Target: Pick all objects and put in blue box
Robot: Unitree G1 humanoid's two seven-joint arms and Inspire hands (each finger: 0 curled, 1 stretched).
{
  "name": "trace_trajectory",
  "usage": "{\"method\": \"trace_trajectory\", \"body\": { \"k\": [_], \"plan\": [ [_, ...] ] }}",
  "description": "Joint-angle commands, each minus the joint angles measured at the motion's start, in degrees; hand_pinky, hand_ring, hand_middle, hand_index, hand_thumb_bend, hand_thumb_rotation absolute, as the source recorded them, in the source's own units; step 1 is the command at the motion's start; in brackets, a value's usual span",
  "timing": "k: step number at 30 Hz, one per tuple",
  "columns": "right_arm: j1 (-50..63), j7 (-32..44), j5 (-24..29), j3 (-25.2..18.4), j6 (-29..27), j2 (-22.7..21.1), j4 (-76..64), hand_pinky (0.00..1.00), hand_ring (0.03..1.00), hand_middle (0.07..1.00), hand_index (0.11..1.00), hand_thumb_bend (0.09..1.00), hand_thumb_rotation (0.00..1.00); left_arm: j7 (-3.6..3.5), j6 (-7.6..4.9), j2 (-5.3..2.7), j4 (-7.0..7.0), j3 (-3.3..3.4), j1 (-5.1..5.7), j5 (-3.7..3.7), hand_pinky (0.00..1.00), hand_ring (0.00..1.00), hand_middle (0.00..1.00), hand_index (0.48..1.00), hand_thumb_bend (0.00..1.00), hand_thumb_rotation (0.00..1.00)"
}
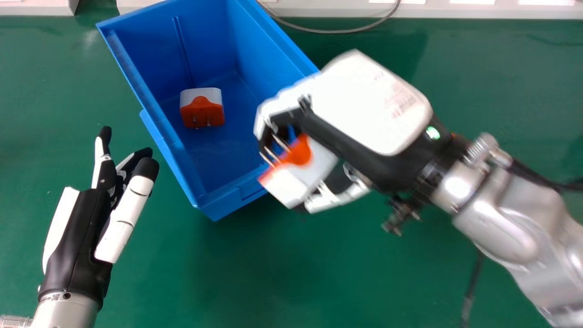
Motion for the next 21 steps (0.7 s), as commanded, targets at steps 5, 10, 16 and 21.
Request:
{"method": "trace_trajectory", "body": {
  "k": [5, 10, 16, 21],
  "plan": [
    [-11.5, -9.3, -9.1, 3.4, 0.7, 5.5, 10.2, 0.32, 0.43, 0.504, 0.513, 0.494, 0.0, 0.51, -0.27, 0.14, -0.94, -0.03, -0.05, 0.29, 0.83, 0.89, 0.91, 0.897, 0.71, 0.92],
    [-18.4, -8.2, -9.9, 5.3, 4.8, 9.5, 19.2, 0.32, 0.424, 0.499, 0.544, 0.49, 0.0, 0.49, -0.34, -0.13, -1.29, -0.15, 0.21, 0.03, 0.83, 0.89, 0.91, 0.898, 0.71, 0.92],
    [-27.5, -11.4, -10.7, 8.4, 7.1, 13.4, 34.4, 0.32, 0.428, 0.498, 0.537, 0.492, 0.0, 0.36, -0.34, -0.42, -1.74, -0.31, 0.7, -0.45, 0.84, 0.89, 0.91, 0.899, 0.71, 0.92],
    [-33.3, -16.0, -10.4, 10.9, 7.2, 16.9, 47.9, 0.33, 0.434, 0.519, 0.532, 0.492, 0.0, 0.11, -0.4, -0.26, -1.64, -0.12, 0.9, -1.01, 0.84, 0.9, 0.91, 0.899, 0.71, 0.93]
  ]
}}
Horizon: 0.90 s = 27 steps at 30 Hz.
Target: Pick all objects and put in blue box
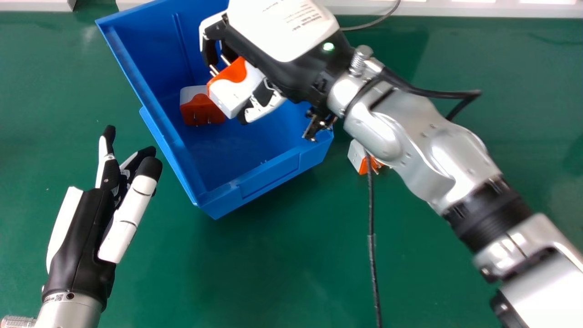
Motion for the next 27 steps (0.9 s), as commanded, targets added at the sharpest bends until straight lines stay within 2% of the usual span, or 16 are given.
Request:
{"method": "trace_trajectory", "body": {
  "k": [1, 5, 11, 17, 23, 24, 25, 27],
  "plan": [
    [-4.9, -4.1, 0.1, 1.2, -0.1, 1.9, 4.9, 0.33, 0.435, 0.522, 0.532, 0.492, 0.0, 0.04, -0.35, 0.06, -1.36, 0.2, 0.22, -0.58, 0.84, 0.9, 0.91, 0.9, 0.71, 0.93],
    [-7.7, -9.5, -2.5, 5.0, 0.6, 3.6, 12.0, 0.33, 0.434, 0.526, 0.53, 0.492, 0.0, 0.06, 0.23, 0.02, -2.15, 0.07, 0.43, -0.46, 0.84, 0.9, 0.91, 0.9, 0.72, 0.93],
    [-10.3, -11.6, -3.0, 8.8, 2.0, 6.7, 19.7, 0.34, 0.437, 0.51, 0.478, 0.496, 0.0, 0.02, 0.88, 0.0, -2.8, -0.15, 0.67, -0.28, 0.84, 0.89, 0.91, 0.899, 0.72, 0.93],
    [-9.0, -13.5, -1.1, 9.3, 3.5, 9.2, 23.6, 0.36, 0.454, 0.506, 0.435, 0.497, 0.0, 0.26, 1.22, -0.24, -3.61, -0.56, 0.9, 0.13, 0.84, 0.89, 0.91, 0.898, 0.73, 0.92],
    [-7.0, -9.6, 1.5, 9.1, 2.7, 8.6, 23.5, 0.36, 0.465, 0.515, 0.438, 0.497, 0.0, 0.63, 1.09, -0.49, -3.62, -0.92, 0.85, 0.55, 0.84, 0.89, 0.91, 0.898, 0.73, 0.92],
    [-6.7, -9.1, 1.9, 9.1, 3.1, 8.6, 23.1, 0.44, 0.555, 0.601, 0.53, 0.492, 0.0, 0.69, 1.03, -0.51, -3.61, -0.95, 0.86, 0.63, 0.84, 0.89, 0.91, 0.897, 0.73, 0.92],
    [-6.4, -9.1, 1.9, 9.3, 3.6, 8.6, 22.7, 0.64, 0.773, 0.796, 0.755, 0.635, 0.14, 0.73, 0.93, -0.5, -3.47, -0.96, 0.86, 0.69, 0.84, 0.89, 0.91, 0.897, 0.73, 0.92],
    [-6.2, -9.6, 1.5, 9.8, 4.4, 8.5, 22.2, 0.79, 0.926, 0.934, 0.92, 0.736, 0.23, 0.81, 0.81, -0.46, -3.18, -0.97, 0.72, 0.77, 0.84, 0.89, 0.91, 0.897, 0.72, 0.92]
  ]
}}
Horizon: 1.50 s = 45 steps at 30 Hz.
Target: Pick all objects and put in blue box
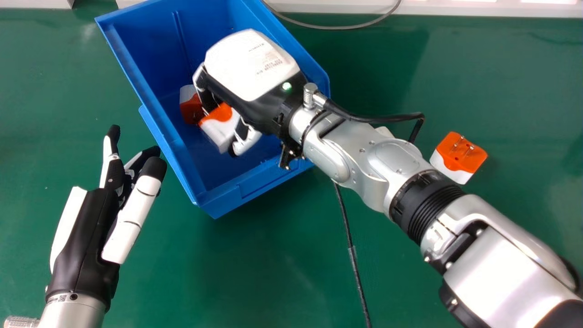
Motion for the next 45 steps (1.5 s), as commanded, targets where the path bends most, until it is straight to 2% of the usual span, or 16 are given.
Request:
{"method": "trace_trajectory", "body": {
  "k": [1, 4, 16, 21, 24, 26, 32, 35, 40, 42, 45],
  "plan": [
    [-0.7, -1.1, 0.4, 0.2, 0.8, -0.2, -2.1, 0.82, 0.953, 0.958, 0.949, 0.749, 0.25, 0.54, -0.45, -0.05, -0.92, -0.11, 0.13, 0.46, 0.84, 0.89, 0.91, 0.897, 0.72, 0.92],
    [-0.7, -2.2, -0.4, 1.0, 1.8, -0.4, -2.5, 0.88, 0.991, 0.992, 0.99, 0.76, 0.28, 0.57, -0.44, -0.02, -0.79, -0.13, 0.0, 0.4, 0.84, 0.89, 0.91, 0.897, 0.72, 0.92],
    [0.5, -2.4, 0.2, 1.0, 3.5, -0.8, -4.5, 0.92, 1.0, 1.0, 1.0, 0.754, 0.27, 0.93, -0.38, 0.07, -0.68, -0.49, -0.46, 0.61, 0.84, 0.89, 0.91, 0.896, 0.73, 0.92],
    [4.9, -0.9, 1.1, -0.4, 4.6, -3.2, -13.0, 0.92, 1.0, 1.0, 1.0, 0.766, 0.25, 1.2, -0.4, -0.05, -0.35, -0.86, -0.85, 1.13, 0.84, 0.89, 0.91, 0.896, 0.73, 0.92],
    [10.4, -1.4, 1.6, -1.8, 5.3, -5.8, -21.4, 0.92, 1.0, 1.0, 1.0, 0.766, 0.25, 1.3, -0.38, -0.05, -0.26, -0.96, -0.98, 1.39, 0.84, 0.89, 0.91, 0.896, 0.73, 0.92],
    [15.0, -1.3, 1.9, -2.9, 6.2, -7.6, -28.3, 0.94, 1.0, 1.0, 1.0, 0.734, 0.24, 1.3, -0.48, -0.08, -0.14, -0.98, -1.07, 1.43, 0.84, 0.89, 0.91, 0.896, 0.73, 0.92],
    [28.7, 0.3, 0.1, -5.0, 10.3, -11.9, -47.4, 0.98, 1.0, 1.0, 1.0, 0.656, 0.24, 1.23, -0.61, -0.02, 0.17, -0.89, -1.32, 1.26, 0.84, 0.89, 0.91, 0.896, 0.73, 0.93],
    [36.5, 0.6, -1.7, -6.1, 12.1, -14.7, -57.1, 0.98, 1.0, 1.0, 1.0, 0.647, 0.24, 1.2, -0.76, 0.03, 0.68, -0.87, -1.56, 1.24, 0.84, 0.89, 0.91, 0.896, 0.73, 0.93],
    [45.9, 0.7, -4.0, -7.8, 13.4, -17.5, -66.6, 0.99, 1.0, 1.0, 1.0, 0.613, 0.26, 1.19, -0.76, 0.1, 0.75, -0.76, -1.69, 1.31, 0.84, 0.89, 0.91, 0.896, 0.72, 0.93],
    [50.2, 1.3, -4.7, -8.8, 14.1, -18.4, -70.5, 1.0, 1.0, 1.0, 1.0, 0.573, 0.32, 1.19, -0.71, 0.13, 0.54, -0.74, -1.62, 1.38, 0.84, 0.89, 0.91, 0.896, 0.72, 0.93],
    [55.8, 2.4, -4.2, -10.8, 14.7, -19.3, -75.6, 1.0, 1.0, 1.0, 1.0, 0.565, 0.33, 1.18, -0.78, 0.14, 0.5, -0.71, -1.58, 1.39, 0.84, 0.89, 0.91, 0.897, 0.72, 0.93]
  ]
}}
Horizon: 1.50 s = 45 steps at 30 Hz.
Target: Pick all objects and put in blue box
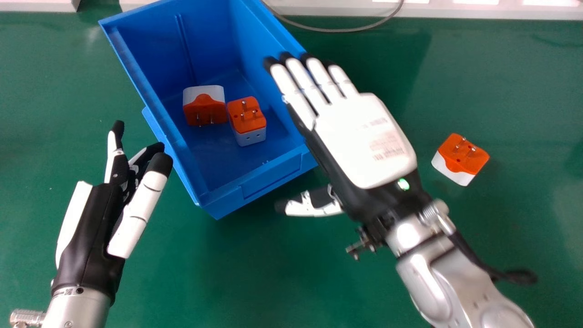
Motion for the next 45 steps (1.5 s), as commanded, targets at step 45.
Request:
{"method": "trace_trajectory", "body": {
  "k": [45],
  "plan": [
    [-5.5, 10.5, 4.8, -20.5, 14.6, -6.8, 16.1, 0.88, 0.981, 1.0, 0.974, 0.598, 0.25, -0.02, -2.75, 0.34, 0.83, 1.19, 0.0, -0.61, 0.84, 0.89, 0.91, 0.899, 0.71, 0.93]
  ]
}}
